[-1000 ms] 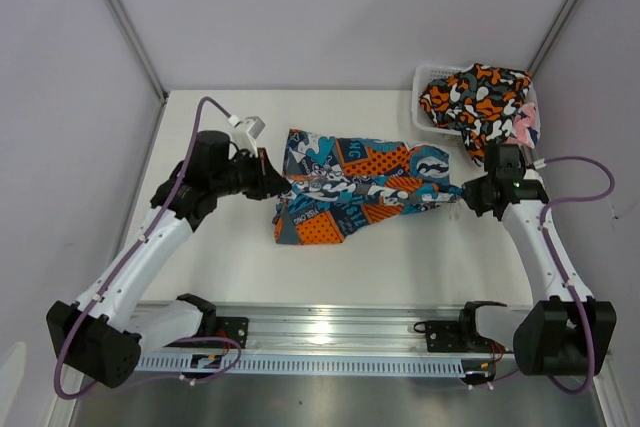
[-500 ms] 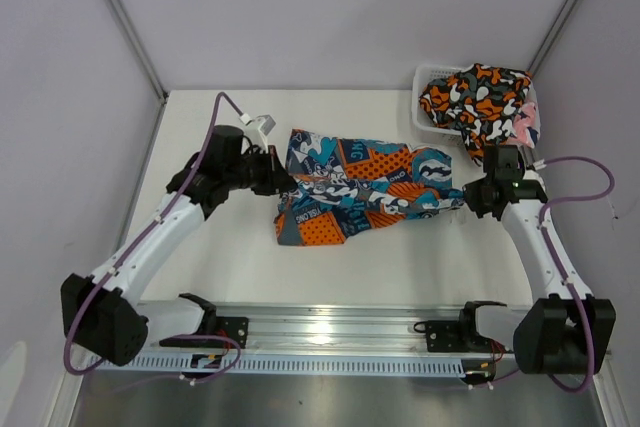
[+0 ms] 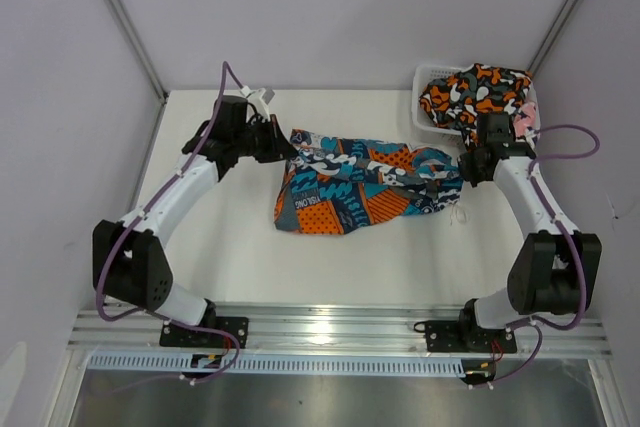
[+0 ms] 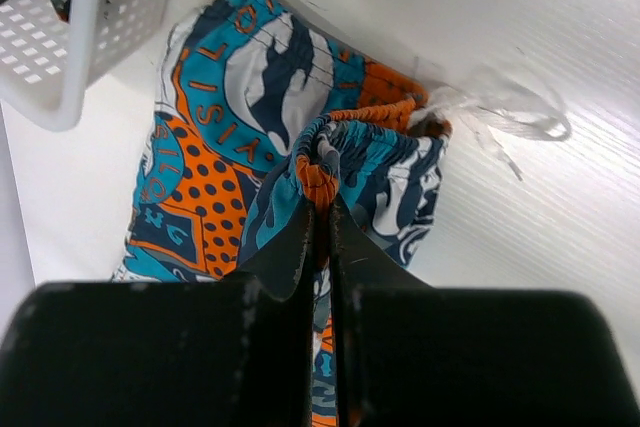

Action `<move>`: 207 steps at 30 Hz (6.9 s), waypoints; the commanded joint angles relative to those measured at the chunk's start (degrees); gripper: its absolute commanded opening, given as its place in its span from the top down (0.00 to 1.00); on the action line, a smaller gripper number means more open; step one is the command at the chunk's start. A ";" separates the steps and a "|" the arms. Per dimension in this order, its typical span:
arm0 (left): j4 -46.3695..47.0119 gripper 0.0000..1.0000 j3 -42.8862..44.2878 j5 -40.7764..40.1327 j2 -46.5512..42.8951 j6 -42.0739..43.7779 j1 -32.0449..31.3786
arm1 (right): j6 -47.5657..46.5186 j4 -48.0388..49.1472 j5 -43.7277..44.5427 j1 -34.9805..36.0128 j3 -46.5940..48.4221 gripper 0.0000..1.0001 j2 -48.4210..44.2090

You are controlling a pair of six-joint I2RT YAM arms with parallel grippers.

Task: Fold and stack the shorts
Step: Fold the shorts

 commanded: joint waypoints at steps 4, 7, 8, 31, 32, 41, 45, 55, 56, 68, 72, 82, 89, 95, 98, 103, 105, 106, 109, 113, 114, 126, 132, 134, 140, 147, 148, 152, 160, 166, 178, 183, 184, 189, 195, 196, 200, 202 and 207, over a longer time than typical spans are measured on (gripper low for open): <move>4.82 1.00 4.67 2.80 6.60 -1.17 2.62 | 0.44 2.47 0.96 -0.10 7.52 1.00 6.81; 7.27 1.00 5.19 3.25 9.24 -1.78 3.06 | 0.62 3.70 0.61 -0.10 9.81 1.00 10.06; 7.54 1.00 5.28 3.16 9.77 -1.87 3.24 | 0.44 4.14 0.43 -0.10 10.43 1.00 10.86; 4.38 0.09 1.43 -10.12 0.19 1.20 1.22 | -21.09 26.11 -8.17 2.54 -3.79 0.21 -1.70; 4.73 0.10 0.81 -8.98 0.19 0.77 0.52 | -21.09 26.81 -9.31 2.54 -4.33 0.26 -1.79; 12.81 0.12 -11.73 -7.83 -3.31 -2.92 -7.56 | -24.61 31.21 -14.68 10.62 -2.76 0.79 3.56; 16.59 0.15 -17.74 -6.95 -5.43 -4.25 -10.82 | -25.49 30.69 -14.60 13.34 -0.12 1.00 8.75; 13.44 0.30 -13.71 -24.14 3.25 3.91 -26.01 | -24.17 33.85 -10.82 18.88 0.76 1.00 17.54; 12.56 0.31 -13.01 -25.48 4.31 4.62 -26.99 | -24.26 34.03 -10.73 19.23 0.94 1.00 18.76; 9.92 0.11 -10.01 -37.01 8.46 15.17 -34.55 | -25.05 33.67 -9.50 20.12 3.57 1.00 23.43; 12.20 0.11 -12.38 -37.45 8.19 20.09 -36.22 | -25.14 33.41 -9.59 20.12 4.54 1.00 24.40; 14.33 0.19 -12.04 -46.04 13.28 28.53 -42.02 | -25.49 32.36 -9.94 20.29 6.47 1.00 25.54; 12.99 0.51 -8.87 -49.32 19.35 29.94 -43.70 | -26.01 30.43 -8.89 20.12 10.16 1.00 28.88; 11.06 0.89 -8.25 -52.29 21.72 30.12 -44.05 | -26.89 28.23 -6.96 19.94 13.85 1.00 32.22; 10.36 1.00 -8.95 -52.48 21.38 29.51 -44.05 | -27.24 26.74 -5.99 19.94 16.05 1.00 34.33; 9.22 1.00 -11.50 -52.39 19.27 27.48 -45.36 | -27.60 25.06 -4.67 20.11 18.95 1.00 37.49; 8.43 1.00 -13.25 -52.56 17.95 26.00 -46.59 | -27.60 24.89 -3.97 20.11 19.92 1.00 38.46; 8.16 1.00 -13.70 -52.56 17.42 25.47 -46.94 | -27.60 24.63 -3.79 20.20 20.36 1.00 38.81; 7.37 1.00 -15.98 -52.74 15.49 23.10 -48.61 | -27.60 24.62 -3.26 20.29 21.15 1.00 39.61; 6.93 1.00 -18.97 -52.92 13.03 20.37 -49.76 | -27.77 24.89 -2.56 20.20 23.08 1.00 40.04; 6.76 1.00 -19.85 -52.83 12.15 19.93 -49.76 | -27.86 24.02 -2.30 20.29 23.87 1.00 40.39; 4.73 1.00 -20.12 -54.50 9.25 17.55 -49.85 | -31.63 18.65 -2.82 21.25 33.19 0.69 37.86; 4.38 1.00 -20.73 -53.01 5.65 15.18 -48.88 | -40.48 15.48 -1.76 21.52 29.61 0.52 28.72; 4.12 1.00 -21.08 -52.83 4.24 14.39 -48.18 | -44.28 16.01 -4.12 21.61 27.32 0.47 26.17; 3.76 1.00 -22.67 -52.13 1.60 12.19 -46.33 | -57.91 13.30 -13.26 21.00 24.14 0.38 26.15; 5.61 1.00 -26.18 -50.28 -0.59 12.72 -46.42 | -66.17 10.39 -13.02 22.57 25.46 0.33 29.49; 5.96 1.00 -26.44 -50.11 -1.29 12.80 -46.33 | -66.53 10.12 -13.02 22.75 25.90 0.33 30.72; 6.66 1.00 -27.94 -49.40 -1.83 12.63 -46.33 | -69.07 8.72 -11.34 23.45 27.48 0.34 32.92; 7.46 1.00 -28.38 -48.17 -1.57 12.19 -46.42 | -71.63 8.54 -12.31 25.30 27.04 0.40 35.29; 7.37 1.00 -28.38 -48.17 -1.57 12.45 -46.42 | -72.16 9.15 -11.61 25.65 27.13 0.53 36.44; 7.11 1.00 -28.20 -47.73 -1.74 12.54 -46.42 | -73.56 9.51 -7.21 25.83 28.10 0.55 38.99; 7.02 1.00 -28.12 -47.73 -1.65 12.72 -46.33 | -73.74 9.68 -7.74 25.83 28.01 0.84 39.34; 7.02 1.00 -28.12 -47.73 -1.65 12.63 -46.33 | -73.65 9.94 -7.57 25.92 27.92 0.91 39.17; 7.28 1.00 -28.20 -47.38 -1.30 12.54 -46.33 | -72.77 11.70 -4.94 25.92 28.10 1.00 38.55; 7.02 1.00 -28.47 -46.59 -1.21 12.63 -46.59 | -71.72 13.02 0.96 25.30 31.08 1.00 39.17; 7.10 1.00 -28.56 -46.50 -1.21 12.54 -46.60 | -71.72 12.93 0.96 25.13 31.61 1.00 39.51; 7.11 1.00 -28.56 -46.24 -0.86 12.28 -46.95 | -71.63 12.32 1.83 24.51 35.12 1.00 41.80; 7.11 1.00 -28.47 -46.15 -0.51 12.28 -47.04 | -71.54 12.14 2.10 24.42 36.00 1.00 43.03; 7.28 1.00 -28.38 -45.97 0.19 12.19 -47.30 | -71.19 12.23 2.63 24.42 37.32 0.88 43.91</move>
